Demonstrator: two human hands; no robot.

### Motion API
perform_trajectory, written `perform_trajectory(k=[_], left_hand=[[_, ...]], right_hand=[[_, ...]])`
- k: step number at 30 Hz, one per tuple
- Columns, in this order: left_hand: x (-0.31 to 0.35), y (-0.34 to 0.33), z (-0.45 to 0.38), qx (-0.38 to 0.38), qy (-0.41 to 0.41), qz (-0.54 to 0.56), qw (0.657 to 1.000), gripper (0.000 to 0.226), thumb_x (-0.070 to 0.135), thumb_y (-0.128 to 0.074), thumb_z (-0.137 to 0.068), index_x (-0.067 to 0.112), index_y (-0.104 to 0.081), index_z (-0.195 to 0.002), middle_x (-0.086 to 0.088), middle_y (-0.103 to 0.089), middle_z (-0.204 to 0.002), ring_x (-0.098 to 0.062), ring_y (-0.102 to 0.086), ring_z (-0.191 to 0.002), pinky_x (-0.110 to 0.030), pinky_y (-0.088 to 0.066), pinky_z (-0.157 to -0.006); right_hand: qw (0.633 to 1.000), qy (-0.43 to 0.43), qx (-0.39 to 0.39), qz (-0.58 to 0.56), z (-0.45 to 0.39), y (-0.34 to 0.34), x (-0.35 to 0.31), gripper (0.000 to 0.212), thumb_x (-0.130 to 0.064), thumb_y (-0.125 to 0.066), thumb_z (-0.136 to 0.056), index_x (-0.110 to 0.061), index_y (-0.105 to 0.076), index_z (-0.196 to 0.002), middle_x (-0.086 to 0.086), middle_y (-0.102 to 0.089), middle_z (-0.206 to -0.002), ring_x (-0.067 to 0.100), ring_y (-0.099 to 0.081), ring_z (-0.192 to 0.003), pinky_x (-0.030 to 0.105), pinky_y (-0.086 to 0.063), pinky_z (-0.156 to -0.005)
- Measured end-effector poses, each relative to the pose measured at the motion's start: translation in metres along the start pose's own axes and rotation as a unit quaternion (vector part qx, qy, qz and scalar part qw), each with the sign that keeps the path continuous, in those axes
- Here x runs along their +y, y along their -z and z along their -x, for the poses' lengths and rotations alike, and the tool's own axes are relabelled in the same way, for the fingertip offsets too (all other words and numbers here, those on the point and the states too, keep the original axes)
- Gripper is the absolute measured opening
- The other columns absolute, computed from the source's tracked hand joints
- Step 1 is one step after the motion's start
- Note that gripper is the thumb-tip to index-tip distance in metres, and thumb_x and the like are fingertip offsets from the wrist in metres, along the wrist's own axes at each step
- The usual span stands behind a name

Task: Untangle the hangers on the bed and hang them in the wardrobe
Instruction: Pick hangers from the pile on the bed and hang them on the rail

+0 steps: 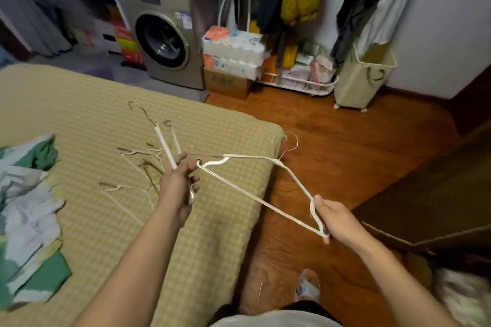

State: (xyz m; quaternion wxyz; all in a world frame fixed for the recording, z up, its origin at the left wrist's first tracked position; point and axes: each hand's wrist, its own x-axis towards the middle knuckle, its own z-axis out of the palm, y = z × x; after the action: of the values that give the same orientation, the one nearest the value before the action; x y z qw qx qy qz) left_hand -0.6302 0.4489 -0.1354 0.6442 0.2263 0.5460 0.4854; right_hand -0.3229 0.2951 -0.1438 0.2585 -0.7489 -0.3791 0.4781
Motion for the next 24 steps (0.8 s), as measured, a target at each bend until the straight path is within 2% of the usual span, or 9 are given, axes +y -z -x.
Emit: perform_trajectory(k=[4, 8, 10, 12, 15, 18, 21, 23, 24], left_hand=[[-0.022, -0.048, 0.009, -0.072, 0.050, -0.010, 0.996, 0.022, 0.021, -0.044, -0.105, 0.028, -0.053, -0.125, 0.000, -0.069, -0.076, -0.010, -0.045, -0.050, -0.020, -0.038, -0.039], [-0.065, -0.108, 0.032, -0.119, 0.079, -0.060, 0.988, 0.016, 0.023, -0.043, -0.106, 0.025, -0.052, -0.118, -0.004, -0.070, -0.085, -0.010, -0.047, -0.054, -0.017, -0.038, -0.039], [-0.085, -0.139, 0.046, -0.127, 0.093, -0.062, 0.986, 0.011, 0.021, -0.044, -0.105, 0.024, -0.052, -0.112, -0.002, -0.064, -0.077, -0.008, -0.051, -0.055, -0.016, -0.039, -0.038], [-0.111, -0.170, 0.061, -0.140, 0.122, -0.044, 0.982, 0.009, 0.019, -0.045, -0.104, 0.023, -0.051, -0.099, 0.001, -0.055, -0.069, -0.005, -0.052, -0.048, -0.016, -0.041, -0.037], [-0.147, -0.205, 0.088, -0.164, 0.164, -0.024, 0.972, 0.016, 0.021, -0.047, -0.104, 0.022, -0.050, -0.089, 0.005, -0.050, -0.060, -0.003, -0.050, -0.044, -0.016, -0.045, -0.037], [-0.179, -0.235, 0.119, -0.194, 0.165, -0.042, 0.966, 0.016, 0.019, -0.046, -0.104, 0.020, -0.049, -0.088, 0.004, -0.049, -0.060, -0.004, -0.049, -0.044, -0.017, -0.045, -0.037], [-0.213, -0.265, 0.164, -0.217, 0.151, -0.074, 0.961, 0.017, 0.015, -0.045, -0.103, 0.019, -0.050, -0.088, 0.002, -0.051, -0.061, -0.004, -0.052, -0.048, -0.016, -0.045, -0.040], [-0.233, -0.280, 0.191, -0.217, 0.134, -0.093, 0.962, 0.018, 0.012, -0.045, -0.101, 0.018, -0.051, -0.086, 0.001, -0.050, -0.064, -0.005, -0.051, -0.050, -0.015, -0.045, -0.041], [-0.240, -0.284, 0.198, -0.207, 0.128, -0.096, 0.965, 0.017, 0.010, -0.045, -0.099, 0.018, -0.053, -0.086, 0.000, -0.049, -0.065, -0.006, -0.051, -0.051, -0.016, -0.044, -0.040]], right_hand=[[0.999, -0.014, 0.036, -0.023, 0.036, 0.026, 0.035, 0.055, -0.055, -0.036, -0.101, -0.015, -0.062, -0.075, 0.008, -0.054, -0.057, 0.027, -0.059, -0.052, 0.034, -0.050, -0.057], [0.989, -0.067, 0.052, -0.124, 0.088, 0.066, 0.094, 0.053, -0.056, -0.035, -0.101, -0.019, -0.073, -0.099, 0.008, -0.054, -0.061, 0.027, -0.056, -0.056, 0.025, -0.041, -0.046], [0.954, -0.082, 0.061, -0.283, 0.117, 0.088, 0.125, 0.046, -0.046, -0.040, -0.103, -0.014, -0.070, -0.115, 0.009, -0.055, -0.069, 0.021, -0.053, -0.059, 0.023, -0.033, -0.044], [0.902, -0.086, 0.086, -0.414, 0.149, 0.115, 0.156, 0.040, -0.035, -0.045, -0.103, -0.007, -0.069, -0.119, 0.008, -0.055, -0.076, 0.016, -0.049, -0.062, 0.026, -0.029, -0.050], [0.873, -0.073, 0.097, -0.473, 0.186, 0.143, 0.194, 0.031, -0.021, -0.047, -0.103, -0.005, -0.070, -0.117, 0.008, -0.055, -0.082, 0.015, -0.045, -0.066, 0.027, -0.033, -0.055], [0.899, -0.078, 0.138, -0.408, 0.214, 0.167, 0.227, 0.029, -0.014, -0.046, -0.104, -0.014, -0.070, -0.119, 0.007, -0.060, -0.090, 0.019, -0.048, -0.075, 0.030, -0.043, -0.062], [0.954, -0.067, 0.244, -0.159, 0.234, 0.192, 0.268, 0.034, -0.014, -0.042, -0.105, -0.034, -0.068, -0.112, 0.000, -0.063, -0.098, 0.016, -0.060, -0.084, 0.028, -0.053, -0.068], [0.952, -0.063, 0.298, -0.042, 0.245, 0.207, 0.289, 0.041, -0.010, -0.041, -0.104, -0.045, -0.063, -0.108, -0.003, -0.060, -0.111, 0.014, -0.061, -0.099, 0.029, -0.055, -0.082], [0.947, -0.061, 0.311, -0.045, 0.250, 0.213, 0.295, 0.044, -0.010, -0.041, -0.103, -0.049, -0.061, -0.108, -0.005, -0.059, -0.116, 0.012, -0.060, -0.104, 0.031, -0.054, -0.088]])
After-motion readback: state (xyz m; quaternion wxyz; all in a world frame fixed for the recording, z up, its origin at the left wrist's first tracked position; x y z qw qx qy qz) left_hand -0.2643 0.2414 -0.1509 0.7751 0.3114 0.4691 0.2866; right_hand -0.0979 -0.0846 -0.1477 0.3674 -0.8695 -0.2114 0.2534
